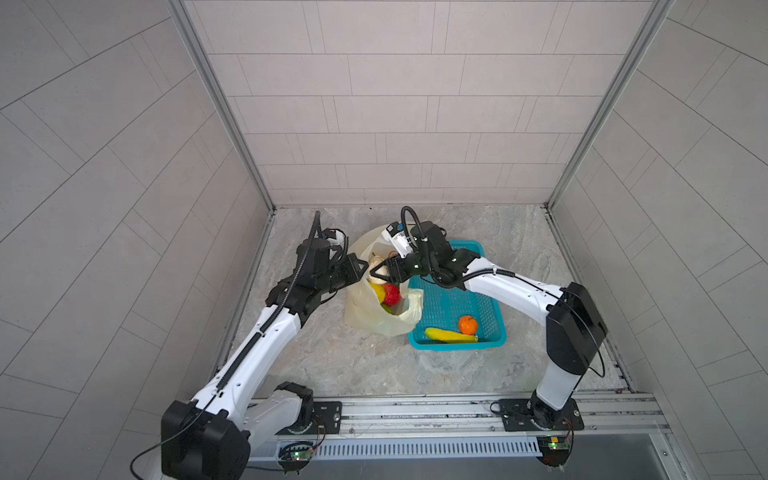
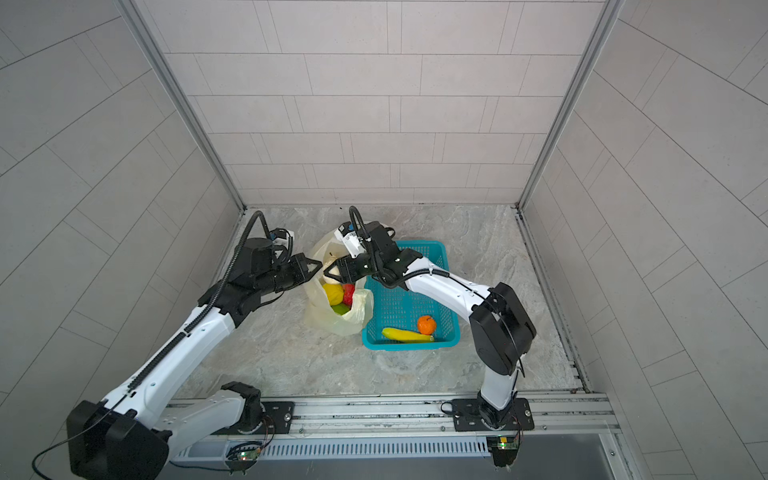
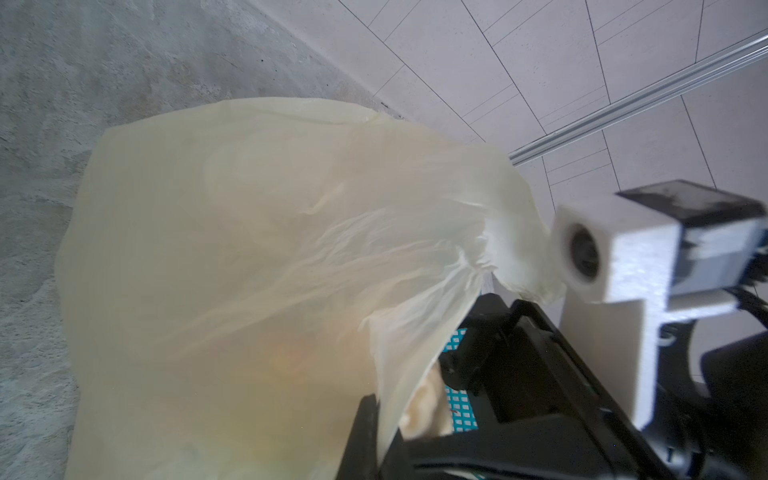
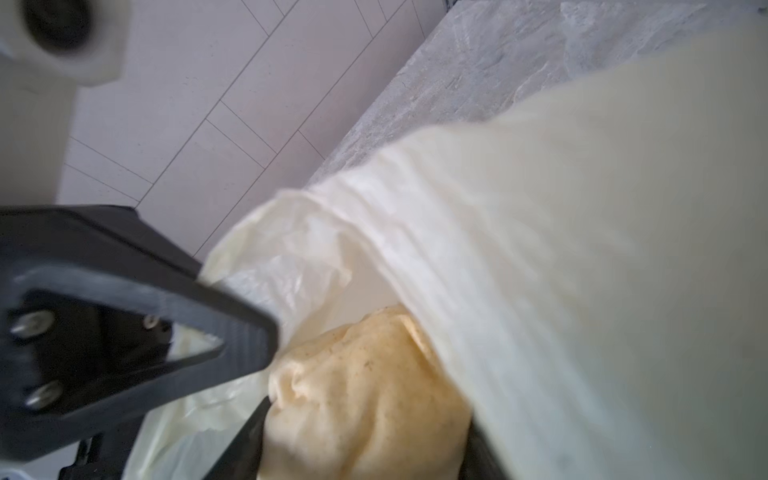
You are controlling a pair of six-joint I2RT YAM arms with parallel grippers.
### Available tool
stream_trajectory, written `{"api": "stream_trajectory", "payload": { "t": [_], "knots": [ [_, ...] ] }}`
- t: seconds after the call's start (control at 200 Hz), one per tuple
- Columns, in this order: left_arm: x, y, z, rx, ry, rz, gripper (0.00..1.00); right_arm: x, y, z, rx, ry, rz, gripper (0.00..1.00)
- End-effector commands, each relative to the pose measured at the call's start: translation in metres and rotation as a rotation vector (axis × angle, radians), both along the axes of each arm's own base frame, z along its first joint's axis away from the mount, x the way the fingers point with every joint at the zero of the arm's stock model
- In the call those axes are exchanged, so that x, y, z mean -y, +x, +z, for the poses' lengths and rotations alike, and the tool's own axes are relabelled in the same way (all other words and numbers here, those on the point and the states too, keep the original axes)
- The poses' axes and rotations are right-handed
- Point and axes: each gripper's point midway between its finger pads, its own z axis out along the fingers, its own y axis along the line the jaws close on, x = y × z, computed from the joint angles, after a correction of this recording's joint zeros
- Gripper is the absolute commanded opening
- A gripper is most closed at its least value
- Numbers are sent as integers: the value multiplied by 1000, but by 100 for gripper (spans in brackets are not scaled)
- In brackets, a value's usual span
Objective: Place the fruits into the plastic bag
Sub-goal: 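Carry the pale fruit into the bag and open the right gripper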
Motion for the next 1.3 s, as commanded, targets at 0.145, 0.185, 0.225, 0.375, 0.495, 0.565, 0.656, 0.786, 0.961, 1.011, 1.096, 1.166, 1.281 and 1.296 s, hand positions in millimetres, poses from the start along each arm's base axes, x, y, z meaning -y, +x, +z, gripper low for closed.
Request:
{"api": "stream_trajectory", "payload": {
  "t": [0.145,0.185,0.225,0.375,0.495,0.565,0.656,0.786,0.961,1.011,1.096,1.166,1.281,1.296],
  "knots": [
    [-1,-5,2,11,5,-10,0,-9,27,-29,-33,-52,-68,58],
    [0,-4,2,11,4,-10,0,-11,30,-29,-39,-47,-71,59],
    [-1,-4,1,8,5,-10,0,-14,32,-31,-43,-45,-72,62],
    [0,-4,-1,5,6,-11,0,-21,37,-33,-59,-33,-71,67],
    [-1,-3,-1,5,8,-10,0,-21,36,-34,-68,-26,-68,71],
    [0,-3,-2,3,9,-11,0,-21,34,-32,-64,-24,-66,73],
    [0,-2,-2,3,9,-12,0,-18,32,-25,-50,-21,-65,75],
    [0,-3,-3,1,9,-10,0,-13,27,-10,-20,-11,-64,77],
    [-1,-3,-1,3,10,-8,0,-4,19,15,22,12,-66,79],
    [-1,-4,-1,5,9,-8,0,0,15,23,36,18,-66,79],
    [-1,-4,0,7,10,-7,0,10,8,34,60,20,-71,78],
    [-1,-3,0,7,10,-6,0,20,1,42,82,19,-79,78],
    [-1,-3,0,6,10,-7,0,47,-11,50,106,10,-116,78],
    [-1,-2,0,7,10,-6,0,52,-12,51,109,10,-124,78]
  ]
}}
